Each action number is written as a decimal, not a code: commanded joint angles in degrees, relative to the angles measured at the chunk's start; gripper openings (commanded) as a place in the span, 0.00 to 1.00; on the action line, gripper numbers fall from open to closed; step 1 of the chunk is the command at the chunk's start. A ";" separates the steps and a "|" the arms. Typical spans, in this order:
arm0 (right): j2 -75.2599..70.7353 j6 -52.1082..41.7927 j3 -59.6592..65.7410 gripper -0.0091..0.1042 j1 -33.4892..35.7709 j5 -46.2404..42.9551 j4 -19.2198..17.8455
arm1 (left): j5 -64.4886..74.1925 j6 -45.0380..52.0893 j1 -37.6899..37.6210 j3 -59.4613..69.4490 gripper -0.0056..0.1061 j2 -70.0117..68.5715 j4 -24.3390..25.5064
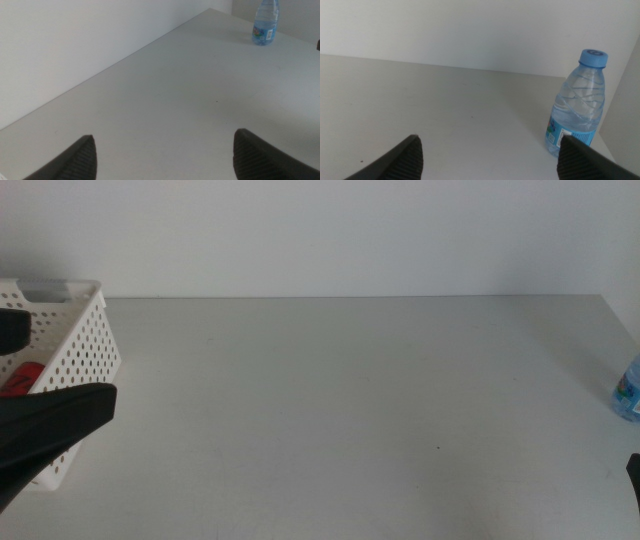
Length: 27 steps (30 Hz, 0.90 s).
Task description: Use arms to grab the bottles and put them into the dustbin to the left of the table.
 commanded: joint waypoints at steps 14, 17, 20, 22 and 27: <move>18.34 -0.16 -0.57 0.91 -0.51 -21.39 -0.53 | -4.68 -0.75 -0.33 -1.35 0.89 0.56 0.01; 21.15 0.43 -0.57 0.91 -0.51 -23.76 -0.53 | -4.68 -0.75 -0.33 -1.35 0.89 0.57 0.09; 23.77 0.43 -0.57 0.91 -0.51 -26.19 -0.53 | -4.68 -0.75 -0.33 -1.35 0.89 0.62 0.09; 24.85 0.43 -0.57 0.91 -0.51 -27.83 -0.53 | -4.68 -0.75 -0.33 -1.35 0.89 0.62 0.09; 25.20 1.42 -0.57 0.91 -0.51 -33.12 -0.66 | -4.68 -0.75 -0.33 -1.35 0.89 0.62 0.09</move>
